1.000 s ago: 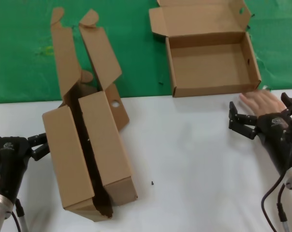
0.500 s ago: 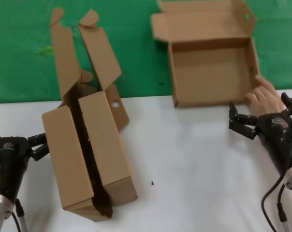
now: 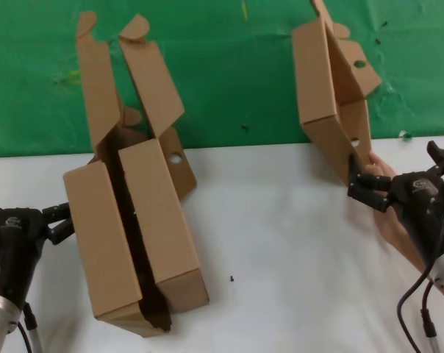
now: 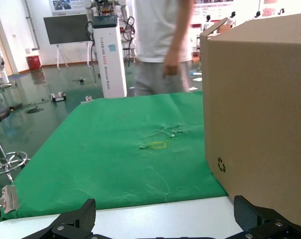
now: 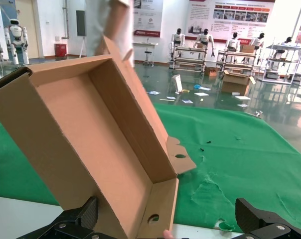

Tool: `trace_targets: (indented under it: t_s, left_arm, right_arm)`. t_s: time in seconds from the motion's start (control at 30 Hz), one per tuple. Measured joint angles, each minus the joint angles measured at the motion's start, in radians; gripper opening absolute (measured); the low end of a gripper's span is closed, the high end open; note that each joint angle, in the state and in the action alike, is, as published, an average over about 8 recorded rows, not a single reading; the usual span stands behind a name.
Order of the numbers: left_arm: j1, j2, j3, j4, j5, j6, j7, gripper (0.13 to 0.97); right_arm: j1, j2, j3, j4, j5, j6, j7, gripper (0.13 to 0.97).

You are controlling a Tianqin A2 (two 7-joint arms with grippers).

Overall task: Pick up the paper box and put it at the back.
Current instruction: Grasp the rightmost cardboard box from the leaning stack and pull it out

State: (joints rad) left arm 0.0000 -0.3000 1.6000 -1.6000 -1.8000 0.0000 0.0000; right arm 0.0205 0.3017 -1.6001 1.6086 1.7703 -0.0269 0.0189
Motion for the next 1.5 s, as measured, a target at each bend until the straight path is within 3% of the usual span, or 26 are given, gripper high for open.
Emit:
trace_targets:
  t_s: [1.5]
  left_arm:
    - [0.000,0.000,0.000,0.000,0.000,0.000,0.000,0.966]
  right_arm:
    - [0.000,0.000,0.000,0.000,0.000,0.000,0.000,0.966]
